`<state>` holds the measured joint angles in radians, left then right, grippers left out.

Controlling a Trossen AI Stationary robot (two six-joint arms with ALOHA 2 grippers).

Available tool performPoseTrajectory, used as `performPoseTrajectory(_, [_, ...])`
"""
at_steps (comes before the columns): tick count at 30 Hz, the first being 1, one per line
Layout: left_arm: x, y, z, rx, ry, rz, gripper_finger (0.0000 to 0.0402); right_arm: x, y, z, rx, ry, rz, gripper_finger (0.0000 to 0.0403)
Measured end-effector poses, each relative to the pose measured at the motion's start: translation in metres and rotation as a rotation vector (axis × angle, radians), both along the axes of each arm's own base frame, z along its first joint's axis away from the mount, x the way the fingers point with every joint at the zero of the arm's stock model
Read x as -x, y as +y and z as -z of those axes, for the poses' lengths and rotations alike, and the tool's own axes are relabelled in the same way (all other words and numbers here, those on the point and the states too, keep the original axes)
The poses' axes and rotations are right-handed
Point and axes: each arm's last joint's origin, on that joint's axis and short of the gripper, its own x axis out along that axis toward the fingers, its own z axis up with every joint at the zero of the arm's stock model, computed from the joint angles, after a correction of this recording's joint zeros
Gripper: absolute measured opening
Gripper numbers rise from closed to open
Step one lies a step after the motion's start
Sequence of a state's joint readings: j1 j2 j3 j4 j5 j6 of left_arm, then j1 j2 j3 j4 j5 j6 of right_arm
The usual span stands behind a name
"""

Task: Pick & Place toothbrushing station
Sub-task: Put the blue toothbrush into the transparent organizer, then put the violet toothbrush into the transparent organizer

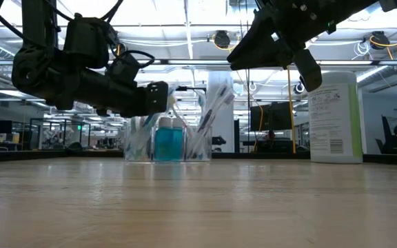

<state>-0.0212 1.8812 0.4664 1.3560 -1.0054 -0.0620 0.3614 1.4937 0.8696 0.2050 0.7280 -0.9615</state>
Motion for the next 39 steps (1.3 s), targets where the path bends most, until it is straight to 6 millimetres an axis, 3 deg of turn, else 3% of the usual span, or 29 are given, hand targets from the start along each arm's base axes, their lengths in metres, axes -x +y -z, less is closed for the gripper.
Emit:
performPoseTrajectory(10, [0.002, 0.001, 0.002, -0.01, 0.031, -0.089, 0.0078, 0.0, 0.0, 0.0, 0.0, 0.0, 0.0, 0.0063])
performPoseTrajectory(23, [0.002, -0.011, -0.001, -0.016, 0.025, -0.047, 0.0198, -0.004, -0.014, -0.001, -0.135, -0.072, 0.103, 0.0064])
performPoseTrajectory(30, [0.007, -0.024, -0.015, -0.054, 0.042, -0.147, 0.0224, -0.006, -0.023, 0.0, -0.238, -0.119, 0.18, 0.0064])
performPoseTrajectory(39, [0.016, -0.042, -0.053, -0.088, 0.005, -0.092, 0.0225, -0.007, -0.021, 0.001, -0.376, -0.124, 0.123, 0.0064])
